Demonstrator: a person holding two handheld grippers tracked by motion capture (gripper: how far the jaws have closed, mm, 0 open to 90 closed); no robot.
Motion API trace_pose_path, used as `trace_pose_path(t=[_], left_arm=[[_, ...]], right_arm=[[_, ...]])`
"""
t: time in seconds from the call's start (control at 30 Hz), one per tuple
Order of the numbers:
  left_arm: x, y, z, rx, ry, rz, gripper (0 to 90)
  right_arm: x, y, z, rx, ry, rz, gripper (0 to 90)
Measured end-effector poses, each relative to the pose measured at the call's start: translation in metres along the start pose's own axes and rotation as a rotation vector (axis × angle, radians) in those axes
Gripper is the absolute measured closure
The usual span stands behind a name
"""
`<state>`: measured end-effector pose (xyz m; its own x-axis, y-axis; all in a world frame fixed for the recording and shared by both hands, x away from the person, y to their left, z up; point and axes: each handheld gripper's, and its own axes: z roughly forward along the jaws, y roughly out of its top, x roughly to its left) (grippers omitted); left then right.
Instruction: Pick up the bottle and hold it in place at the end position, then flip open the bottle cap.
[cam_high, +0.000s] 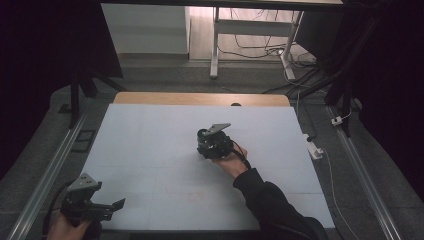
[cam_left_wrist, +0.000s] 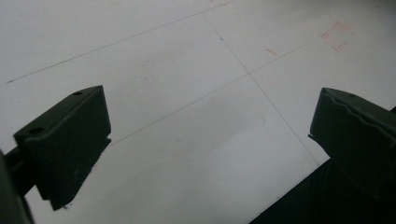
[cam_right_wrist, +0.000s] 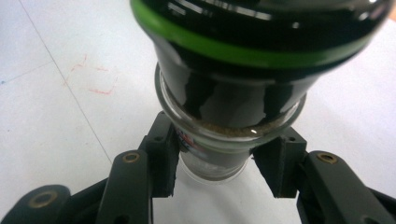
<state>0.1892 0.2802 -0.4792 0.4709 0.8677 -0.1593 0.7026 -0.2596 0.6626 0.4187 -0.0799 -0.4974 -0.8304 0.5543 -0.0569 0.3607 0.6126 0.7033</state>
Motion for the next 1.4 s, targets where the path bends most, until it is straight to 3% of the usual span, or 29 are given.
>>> trace_pose_path(t=[0.6, 1.0, 1.4], left_arm=[[-0.001, 0.0, 0.0, -0.003, 0.002, 0.004, 0.0], [-0.001, 0.001, 0.0, 0.003, 0.004, 0.004, 0.0], [0.001, 0.001, -0.001, -0.008, -0.036, 0.007, 0.0]], right_arm=[[0.006, -0.005, 0.015, 0.027, 0.01, -0.016, 53.0], [0.004, -0.009, 0.015, 0.011, 0.018, -0.006, 53.0], [0.003, -0.011, 0.015, -0.002, 0.028, 0.0, 53.0]])
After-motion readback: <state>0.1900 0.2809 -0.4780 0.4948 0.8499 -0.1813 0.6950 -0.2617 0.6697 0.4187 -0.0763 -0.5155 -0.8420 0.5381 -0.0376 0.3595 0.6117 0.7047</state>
